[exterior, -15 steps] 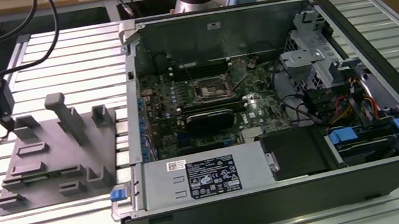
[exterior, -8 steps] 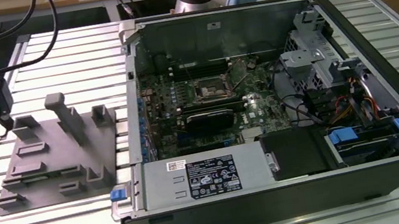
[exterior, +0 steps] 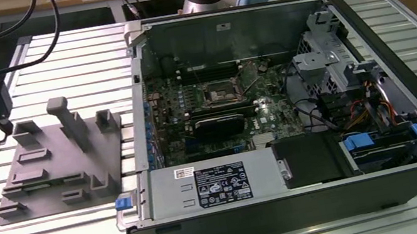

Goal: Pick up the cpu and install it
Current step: 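Pick up the cpu and move it towards the insertion slot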

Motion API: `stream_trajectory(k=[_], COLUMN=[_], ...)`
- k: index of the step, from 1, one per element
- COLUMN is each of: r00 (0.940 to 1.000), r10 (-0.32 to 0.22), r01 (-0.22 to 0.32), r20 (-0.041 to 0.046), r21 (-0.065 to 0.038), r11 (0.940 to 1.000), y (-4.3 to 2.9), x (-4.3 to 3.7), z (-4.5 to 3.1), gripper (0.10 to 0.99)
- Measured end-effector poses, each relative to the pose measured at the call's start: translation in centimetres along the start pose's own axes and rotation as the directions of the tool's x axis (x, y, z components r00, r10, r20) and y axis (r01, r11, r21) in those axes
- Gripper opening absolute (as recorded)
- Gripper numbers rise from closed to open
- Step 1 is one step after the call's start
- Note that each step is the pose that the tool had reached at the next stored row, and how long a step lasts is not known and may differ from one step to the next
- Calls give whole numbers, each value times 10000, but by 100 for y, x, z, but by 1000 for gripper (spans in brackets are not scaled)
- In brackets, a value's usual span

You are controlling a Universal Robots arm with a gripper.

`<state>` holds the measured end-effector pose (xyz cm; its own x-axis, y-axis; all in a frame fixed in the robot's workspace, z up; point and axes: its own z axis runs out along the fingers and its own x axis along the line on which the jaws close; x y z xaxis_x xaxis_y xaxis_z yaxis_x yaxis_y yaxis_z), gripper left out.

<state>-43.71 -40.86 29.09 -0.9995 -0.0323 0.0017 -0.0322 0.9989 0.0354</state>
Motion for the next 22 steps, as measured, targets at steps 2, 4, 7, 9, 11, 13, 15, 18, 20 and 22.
stream_trajectory(k=[2,4,7,9,11,13,15,18,20,22], r00=[10000,10000,10000,10000,10000,10000,10000,10000,10000,10000], r10=[0,0,0,0,0,0,0,0,0,0], r01=[0,0,0,0,0,0,0,0,0,0], r20=[1,1,0,-1,0,0,1,0,1,0], r21=[-1,0,0,1,0,-1,-1,0,-1,0], r11=[10000,10000,10000,10000,10000,10000,10000,10000,10000,10000], y=[0,1,1,1,2,2,2,3,3,4], x=[0,0,0,0,0,0,0,0,0,0], z=[-7,-15,-28,-38,-48,-58,-66,-79,-87,-97], gripper=[541,541,541,541,541,541,541,541,541,541])
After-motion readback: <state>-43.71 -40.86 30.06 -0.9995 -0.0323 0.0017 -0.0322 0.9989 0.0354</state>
